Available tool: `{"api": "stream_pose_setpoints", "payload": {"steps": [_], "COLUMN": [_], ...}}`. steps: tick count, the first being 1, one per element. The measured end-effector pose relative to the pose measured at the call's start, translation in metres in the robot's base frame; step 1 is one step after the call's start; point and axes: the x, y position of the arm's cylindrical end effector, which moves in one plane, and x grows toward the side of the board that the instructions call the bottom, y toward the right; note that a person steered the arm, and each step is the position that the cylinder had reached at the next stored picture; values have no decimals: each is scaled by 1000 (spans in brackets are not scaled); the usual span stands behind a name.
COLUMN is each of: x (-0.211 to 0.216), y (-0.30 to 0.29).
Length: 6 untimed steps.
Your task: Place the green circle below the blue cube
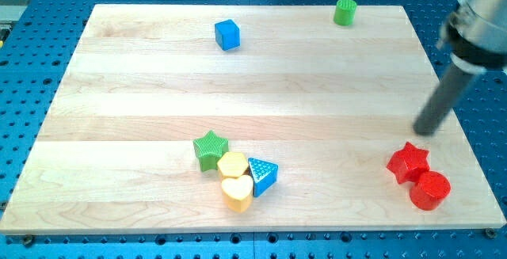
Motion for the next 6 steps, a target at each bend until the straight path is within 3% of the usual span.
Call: {"api": "stream_pose_setpoints", "payload": {"steps": [2,3,4,5,6], "x": [-175,-237,-249,-198,-201], "y": [14,0,-70,-201,-240]}}
